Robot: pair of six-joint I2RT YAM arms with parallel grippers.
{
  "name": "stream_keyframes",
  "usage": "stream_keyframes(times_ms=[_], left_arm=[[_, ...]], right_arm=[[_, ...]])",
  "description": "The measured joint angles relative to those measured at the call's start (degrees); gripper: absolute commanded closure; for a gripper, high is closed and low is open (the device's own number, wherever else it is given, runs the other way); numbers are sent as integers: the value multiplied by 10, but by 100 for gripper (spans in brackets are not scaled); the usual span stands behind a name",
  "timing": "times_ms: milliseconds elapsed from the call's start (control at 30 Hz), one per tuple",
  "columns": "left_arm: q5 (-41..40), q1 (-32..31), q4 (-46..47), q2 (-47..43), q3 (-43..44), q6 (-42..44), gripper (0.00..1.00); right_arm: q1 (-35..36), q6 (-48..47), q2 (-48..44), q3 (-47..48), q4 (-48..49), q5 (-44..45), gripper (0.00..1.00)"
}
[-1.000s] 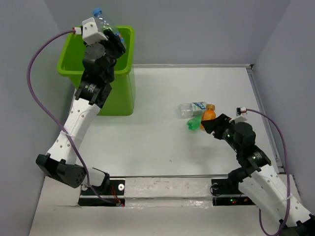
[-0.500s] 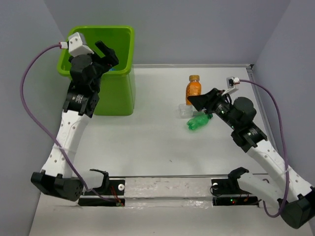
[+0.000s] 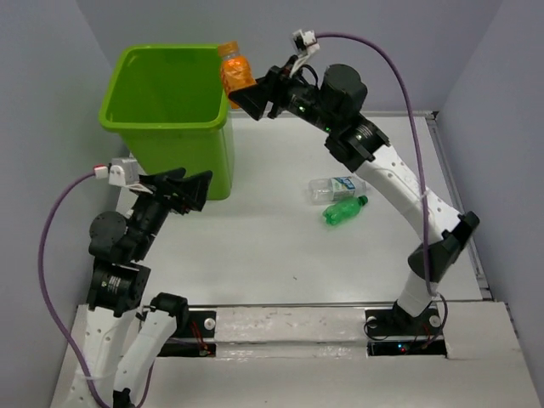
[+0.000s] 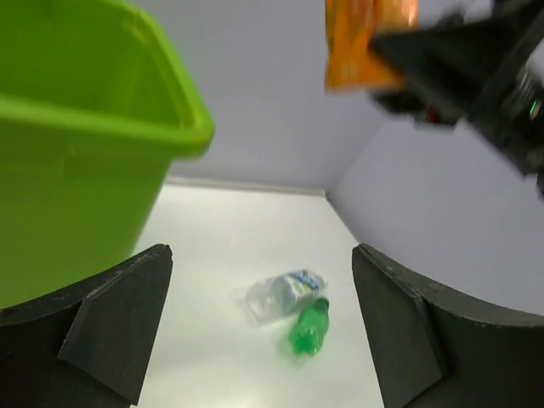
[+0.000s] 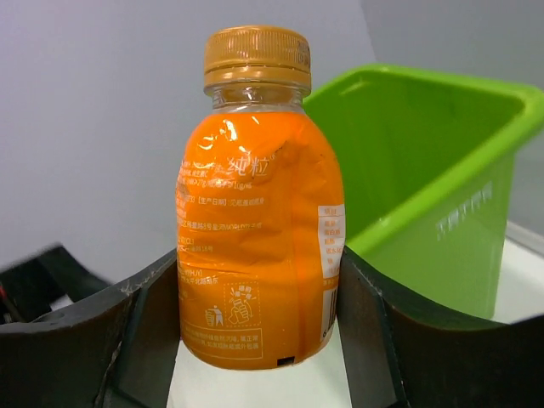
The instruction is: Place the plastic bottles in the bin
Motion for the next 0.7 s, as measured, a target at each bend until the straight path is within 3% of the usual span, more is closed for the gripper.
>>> stream_keyframes(times_ms=[133, 267, 333, 367, 467, 700], left_arm=[[38, -9, -38, -38, -113, -9, 4], [59, -38, -83, -43, -178, -7, 4], [66, -55, -102, -43, -191, -2, 4], [67, -62, -109, -43, -192, -1, 4], [69, -85, -119, -43, -192, 8, 3], [76, -102, -123, -40, -192, 14, 2]], right_arm=[[25, -40, 153, 232, -60, -6, 74], [44, -68, 271, 377, -82, 6, 76], [54, -81, 301, 386, -60, 34, 52], [59, -87, 315, 387, -42, 48, 31], [75, -109, 372, 428, -15, 93, 10], [95, -142, 415, 430, 37, 119, 4]])
